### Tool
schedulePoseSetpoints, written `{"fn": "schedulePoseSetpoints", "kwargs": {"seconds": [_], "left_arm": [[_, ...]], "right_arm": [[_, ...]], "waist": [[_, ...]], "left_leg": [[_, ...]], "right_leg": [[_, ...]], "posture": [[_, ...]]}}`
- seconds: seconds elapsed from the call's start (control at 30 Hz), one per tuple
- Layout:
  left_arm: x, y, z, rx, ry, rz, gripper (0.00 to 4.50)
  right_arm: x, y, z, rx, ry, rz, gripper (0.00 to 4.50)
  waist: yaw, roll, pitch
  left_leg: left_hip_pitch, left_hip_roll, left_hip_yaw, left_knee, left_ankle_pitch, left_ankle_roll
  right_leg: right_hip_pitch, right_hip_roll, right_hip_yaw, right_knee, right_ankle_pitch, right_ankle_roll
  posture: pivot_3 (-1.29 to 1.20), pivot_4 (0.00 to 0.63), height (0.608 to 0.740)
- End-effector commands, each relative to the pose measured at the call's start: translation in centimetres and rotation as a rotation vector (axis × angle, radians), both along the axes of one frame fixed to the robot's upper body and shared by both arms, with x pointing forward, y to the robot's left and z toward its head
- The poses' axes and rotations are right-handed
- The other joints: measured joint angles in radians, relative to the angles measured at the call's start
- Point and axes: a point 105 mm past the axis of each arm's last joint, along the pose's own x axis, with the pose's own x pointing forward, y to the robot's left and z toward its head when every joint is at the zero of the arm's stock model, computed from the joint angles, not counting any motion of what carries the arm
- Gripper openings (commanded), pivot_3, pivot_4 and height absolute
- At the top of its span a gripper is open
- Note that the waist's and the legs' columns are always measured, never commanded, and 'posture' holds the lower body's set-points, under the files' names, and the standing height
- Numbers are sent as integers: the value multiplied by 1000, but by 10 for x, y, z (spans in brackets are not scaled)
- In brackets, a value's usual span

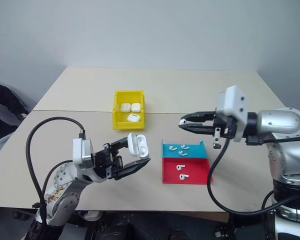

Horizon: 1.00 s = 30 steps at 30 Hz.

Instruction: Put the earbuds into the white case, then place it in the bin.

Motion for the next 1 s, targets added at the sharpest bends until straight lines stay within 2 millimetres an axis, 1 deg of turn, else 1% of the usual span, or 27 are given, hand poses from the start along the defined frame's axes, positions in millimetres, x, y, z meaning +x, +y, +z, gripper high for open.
{"fn": "schedulePoseSetpoints", "kwargs": {"seconds": [0.03,0.1,0.3,0.5,0.67,0.83,1.0], "left_arm": [[-4,-3,13,-21,-55,-59,2758],[-3,-4,15,-27,-61,-79,2758],[-3,-5,18,-11,-79,-125,2758],[-1,-6,18,-13,-83,-128,2758],[-2,-3,16,-1,-79,-130,2758],[-1,-5,17,-6,-83,-125,2758],[-2,-6,15,-1,-80,-129,2758]], "right_arm": [[-29,12,26,146,-114,146,623],[-36,20,24,171,-131,205,623],[-42,40,13,229,-115,327,623],[-35,56,4,253,-111,365,623],[-33,61,-2,252,-106,387,623],[-34,66,-7,236,-98,405,623],[-34,70,-15,190,-96,416,623]], "waist": [[-2,0,0],[-4,0,0],[-7,0,0],[-10,0,0],[-10,0,0],[-10,0,0],[-10,0,0]], "left_leg": [[0,0,0,0,0,0],[0,0,0,0,0,0],[0,0,0,0,0,0],[0,0,0,-1,0,0],[0,0,0,-1,0,0],[0,0,0,-1,0,0],[0,0,0,-1,0,0]], "right_leg": [[0,0,0,0,0,0],[0,0,0,0,0,0],[0,0,0,0,0,0],[0,0,0,0,0,0],[-1,0,0,0,0,0],[-1,0,0,0,0,0],[-1,0,0,0,0,0]], "posture": [[0,150,740],[0,150,740],[0,150,740],[0,150,740],[0,150,740],[0,150,740],[0,150,740]]}}
